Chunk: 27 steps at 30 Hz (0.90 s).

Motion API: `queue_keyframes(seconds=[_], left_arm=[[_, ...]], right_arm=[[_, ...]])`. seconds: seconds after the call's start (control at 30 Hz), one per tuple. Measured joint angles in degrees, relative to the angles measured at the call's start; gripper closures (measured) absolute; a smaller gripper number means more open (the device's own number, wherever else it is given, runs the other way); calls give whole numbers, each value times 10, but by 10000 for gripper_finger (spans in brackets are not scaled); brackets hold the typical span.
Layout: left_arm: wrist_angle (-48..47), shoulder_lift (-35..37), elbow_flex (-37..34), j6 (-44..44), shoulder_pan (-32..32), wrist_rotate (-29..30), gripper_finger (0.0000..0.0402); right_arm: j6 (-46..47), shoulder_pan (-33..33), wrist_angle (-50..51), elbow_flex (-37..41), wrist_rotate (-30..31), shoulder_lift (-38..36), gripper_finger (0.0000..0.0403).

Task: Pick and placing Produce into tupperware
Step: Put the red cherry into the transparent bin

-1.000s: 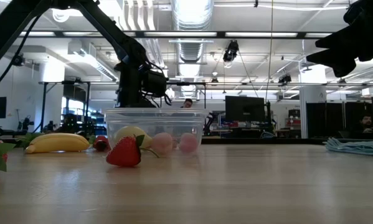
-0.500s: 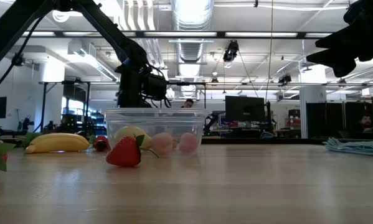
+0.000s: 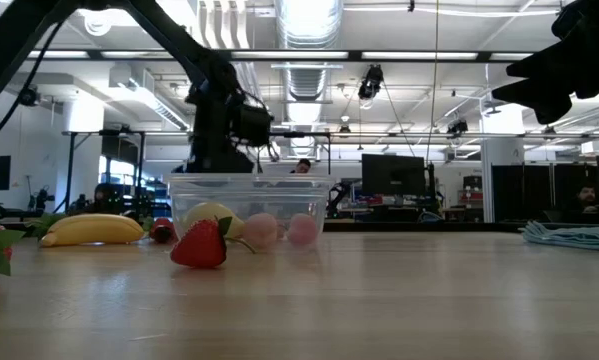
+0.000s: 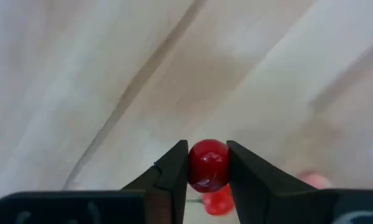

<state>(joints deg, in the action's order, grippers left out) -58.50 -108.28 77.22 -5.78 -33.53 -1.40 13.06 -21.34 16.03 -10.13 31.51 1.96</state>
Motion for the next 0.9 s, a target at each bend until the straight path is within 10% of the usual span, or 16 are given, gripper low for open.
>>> queue_keyframes(seconds=[0.63,0.9], left_arm=[[30,123,49,-28,209,-142,322],[84,81,50,-125,285,-44,297]], right_arm=[[0,0,0,0,0,0,170],[0,0,0,0,0,0,170]])
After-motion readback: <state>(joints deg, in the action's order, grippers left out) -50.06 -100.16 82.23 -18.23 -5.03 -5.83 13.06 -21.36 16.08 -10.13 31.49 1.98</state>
